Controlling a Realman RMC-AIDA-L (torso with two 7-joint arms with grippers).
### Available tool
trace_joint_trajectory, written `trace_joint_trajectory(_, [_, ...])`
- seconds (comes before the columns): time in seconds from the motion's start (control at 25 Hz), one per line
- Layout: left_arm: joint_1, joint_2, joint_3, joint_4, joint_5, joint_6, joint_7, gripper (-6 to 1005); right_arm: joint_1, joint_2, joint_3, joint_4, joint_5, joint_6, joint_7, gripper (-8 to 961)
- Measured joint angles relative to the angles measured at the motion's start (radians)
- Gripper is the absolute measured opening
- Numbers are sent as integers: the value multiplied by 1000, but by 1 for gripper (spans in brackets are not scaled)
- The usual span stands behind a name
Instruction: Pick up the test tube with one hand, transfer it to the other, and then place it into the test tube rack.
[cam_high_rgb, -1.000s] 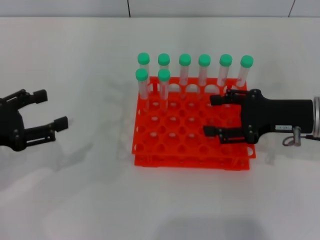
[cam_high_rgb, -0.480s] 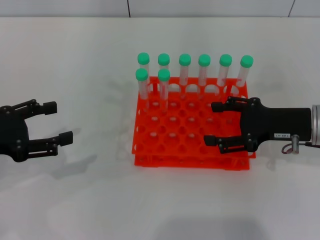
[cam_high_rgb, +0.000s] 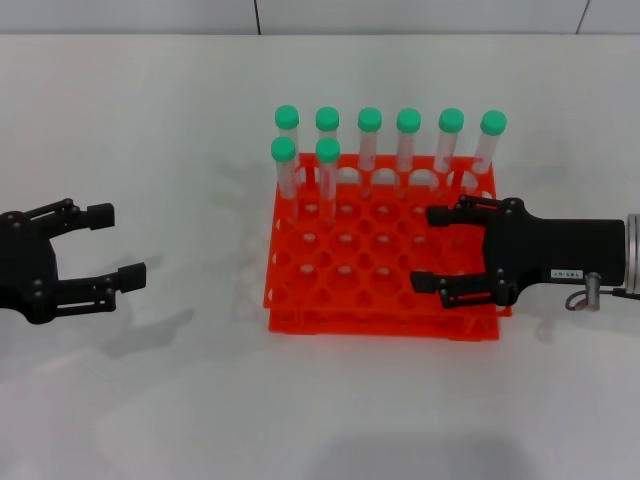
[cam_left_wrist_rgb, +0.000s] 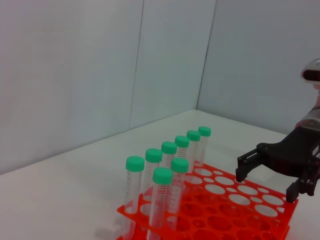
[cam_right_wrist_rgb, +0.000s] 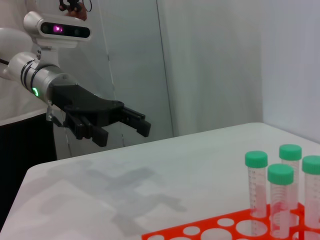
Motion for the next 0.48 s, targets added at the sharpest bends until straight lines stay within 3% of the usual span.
trace_joint_trajectory(0.48, [0, -6, -1, 3, 0, -1, 0, 888, -6, 11, 1, -1, 3, 19, -10, 876])
